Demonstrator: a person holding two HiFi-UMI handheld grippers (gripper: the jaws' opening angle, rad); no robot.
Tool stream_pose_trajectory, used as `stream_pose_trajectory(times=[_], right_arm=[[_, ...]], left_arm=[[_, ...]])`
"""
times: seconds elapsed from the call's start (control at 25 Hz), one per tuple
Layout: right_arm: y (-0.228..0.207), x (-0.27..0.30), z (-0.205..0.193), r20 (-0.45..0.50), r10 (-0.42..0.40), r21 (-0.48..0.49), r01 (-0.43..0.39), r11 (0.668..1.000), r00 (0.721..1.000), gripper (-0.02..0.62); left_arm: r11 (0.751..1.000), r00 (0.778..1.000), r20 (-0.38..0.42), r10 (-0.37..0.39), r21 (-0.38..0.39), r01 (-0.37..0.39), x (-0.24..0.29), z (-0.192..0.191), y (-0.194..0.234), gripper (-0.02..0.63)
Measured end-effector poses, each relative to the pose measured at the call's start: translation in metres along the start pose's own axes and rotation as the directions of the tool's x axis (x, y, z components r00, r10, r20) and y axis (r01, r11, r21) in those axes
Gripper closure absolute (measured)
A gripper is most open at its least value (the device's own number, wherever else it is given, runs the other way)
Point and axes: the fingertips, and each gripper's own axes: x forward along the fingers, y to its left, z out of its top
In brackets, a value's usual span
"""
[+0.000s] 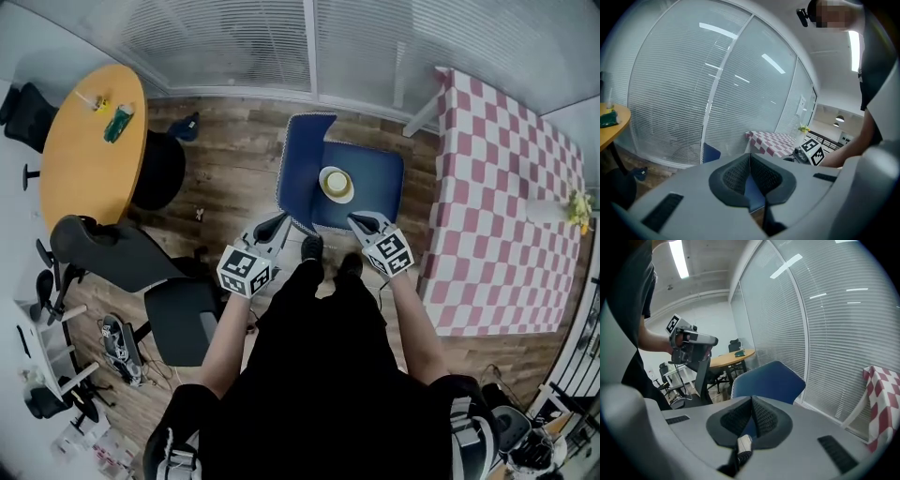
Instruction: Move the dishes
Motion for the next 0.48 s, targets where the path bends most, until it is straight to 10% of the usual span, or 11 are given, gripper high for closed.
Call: stream_pose_trajectory(times=[0.48], right_arm=[[-0.034, 0.055, -0.041, -0.074, -0.035, 0.019, 0.036, 0.999, 0.997, 0.58]], left_arm=[[1.0, 0.999, -0.031, -0.017, -0.016, 0.017, 0.016, -0.017, 0.027, 0.584]])
